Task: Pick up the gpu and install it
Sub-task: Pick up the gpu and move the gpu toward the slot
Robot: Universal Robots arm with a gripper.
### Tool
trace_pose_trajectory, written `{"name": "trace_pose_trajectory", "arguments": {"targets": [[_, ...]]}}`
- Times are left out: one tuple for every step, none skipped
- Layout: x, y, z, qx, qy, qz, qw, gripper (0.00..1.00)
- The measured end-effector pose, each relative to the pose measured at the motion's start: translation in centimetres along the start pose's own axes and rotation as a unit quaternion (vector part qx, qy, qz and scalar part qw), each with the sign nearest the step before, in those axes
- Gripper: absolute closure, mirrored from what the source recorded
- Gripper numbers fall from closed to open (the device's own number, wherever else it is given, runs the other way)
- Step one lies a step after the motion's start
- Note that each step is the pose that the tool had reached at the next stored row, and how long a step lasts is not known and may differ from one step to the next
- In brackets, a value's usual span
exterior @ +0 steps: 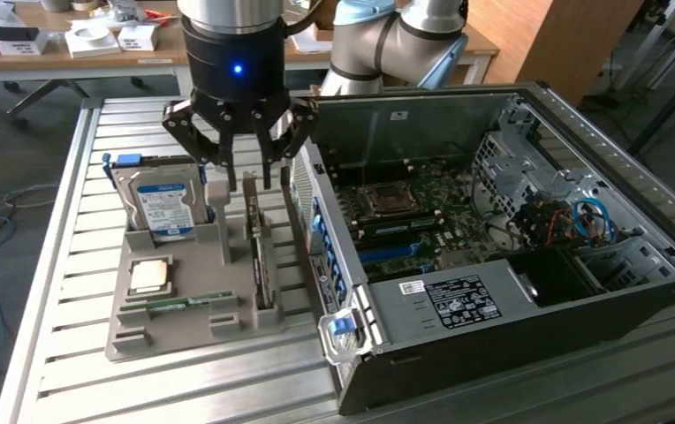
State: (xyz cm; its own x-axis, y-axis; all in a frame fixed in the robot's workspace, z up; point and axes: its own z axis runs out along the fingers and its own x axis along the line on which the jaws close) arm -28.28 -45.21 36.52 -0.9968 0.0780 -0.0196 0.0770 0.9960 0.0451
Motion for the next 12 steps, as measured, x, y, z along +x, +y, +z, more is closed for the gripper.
{"name": "trace_pose_trajectory", "arguments": {"targets": [[0.0,-0.01,0.18,0.0000,0.0000,0.000,1.0000,0.58],[0.0,-0.02,0.37,0.0000,0.0000,0.000,1.0000,0.58],[0.0,-0.03,0.55,0.0000,0.0000,0.000,1.0000,0.58],[0.0,-0.04,0.73,0.0000,0.0000,0.000,1.0000,0.58],[0.0,-0.04,0.91,0.0000,0.0000,0.000,1.0000,0.58],[0.0,-0.05,1.09,0.0000,0.0000,0.000,1.0000,0.58],[0.0,-0.06,1.27,0.0000,0.0000,0.000,1.0000,0.58],[0.0,-0.07,1.45,0.0000,0.0000,0.000,1.0000,0.58],[0.0,-0.09,1.64,0.0000,0.0000,0.000,1.0000,0.58],[0.0,-0.10,1.82,0.0000,0.0000,0.000,1.0000,0.58],[0.0,-0.12,2.00,0.0000,0.0000,0.000,1.0000,0.58],[0.0,-0.13,2.18,0.0000,0.0000,0.000,1.0000,0.58]]}}
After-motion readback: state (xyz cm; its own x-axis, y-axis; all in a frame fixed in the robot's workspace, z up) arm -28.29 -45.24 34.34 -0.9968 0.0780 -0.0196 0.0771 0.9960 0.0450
